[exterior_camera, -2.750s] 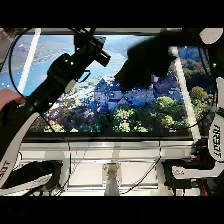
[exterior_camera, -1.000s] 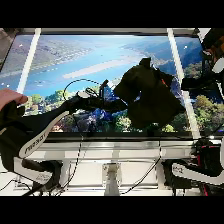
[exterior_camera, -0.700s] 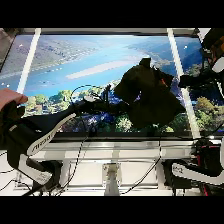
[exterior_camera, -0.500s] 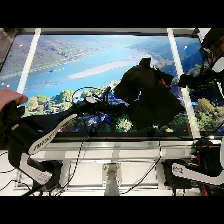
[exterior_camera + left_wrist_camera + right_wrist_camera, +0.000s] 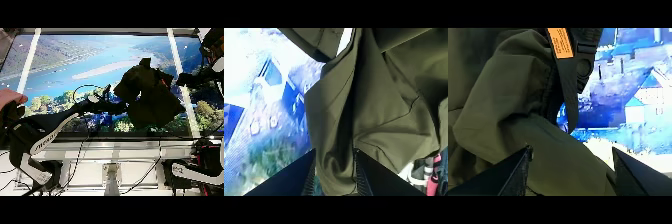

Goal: Fold the clothes and pants, and hang the long-sleeved shirts on hangers.

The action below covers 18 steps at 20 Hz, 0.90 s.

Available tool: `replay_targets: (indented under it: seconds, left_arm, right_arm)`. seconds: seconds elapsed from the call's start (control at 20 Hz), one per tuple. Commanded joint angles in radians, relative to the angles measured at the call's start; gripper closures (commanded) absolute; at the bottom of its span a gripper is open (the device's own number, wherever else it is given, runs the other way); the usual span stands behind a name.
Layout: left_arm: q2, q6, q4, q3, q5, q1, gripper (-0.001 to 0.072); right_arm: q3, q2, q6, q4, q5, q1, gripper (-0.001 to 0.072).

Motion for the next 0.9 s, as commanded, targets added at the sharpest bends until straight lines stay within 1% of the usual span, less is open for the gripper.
replay_targets:
  seconds: [0.0, 0.2, 0.35, 0.4, 0.45, 0.5, 0.6, 0.65, 0.75, 0.8, 0.85]
  left_arm:
    - [-0.021, -0.004, 0.003, 0.007, -0.036, -0.003, 0.0402]
    - [-0.043, -0.004, -0.014, 0.008, -0.042, -0.011, 0.0399]
    - [-0.081, -0.003, -0.155, 0.021, -0.059, -0.013, 0.0409]
    - [-0.09, 0.001, -0.171, 0.03, -0.063, -0.013, 0.0454]
    - [-0.092, 0.001, -0.17, 0.04, -0.064, -0.012, 0.0605]
    - [-0.09, 0.003, -0.171, 0.05, -0.064, -0.007, 0.0697]
    - [-0.086, 0.011, -0.17, 0.079, -0.064, 0.01, 0.0698]
    - [-0.076, 0.038, -0.17, 0.088, -0.064, 0.027, 0.07]
    - [-0.03, 0.077, -0.153, 0.092, -0.064, 0.077, 0.0702]
    - [0.009, 0.08, -0.094, 0.092, -0.064, 0.112, 0.0703]
    - [0.056, 0.074, 0.003, 0.091, -0.064, 0.15, 0.0703]
  right_arm:
    - [0.001, 0.001, 0.0, 0.005, -0.002, 0.001, 0.0141]
    - [0.001, 0.001, 0.0, 0.022, -0.013, 0.001, 0.0141]
    - [0.001, 0.001, 0.0, 0.03, -0.021, 0.001, 0.0141]
    - [0.001, 0.001, -0.001, 0.03, -0.021, 0.001, 0.0141]
    - [0.001, 0.001, -0.001, 0.029, -0.021, 0.001, 0.0141]
    - [0.001, 0.001, -0.001, 0.027, -0.025, 0.001, 0.0141]
    - [0.002, 0.001, -0.001, 0.019, -0.057, 0.001, 0.0149]
    - [0.002, 0.001, -0.002, 0.01, -0.077, 0.001, 0.0171]
    - [0.001, 0.001, -0.002, -0.038, -0.078, 0.001, 0.0172]
    - [0.001, 0.001, 0.0, -0.058, -0.077, 0.001, 0.0174]
    - [0.001, 0.0, 0.001, -0.062, -0.08, 0.001, 0.0185]
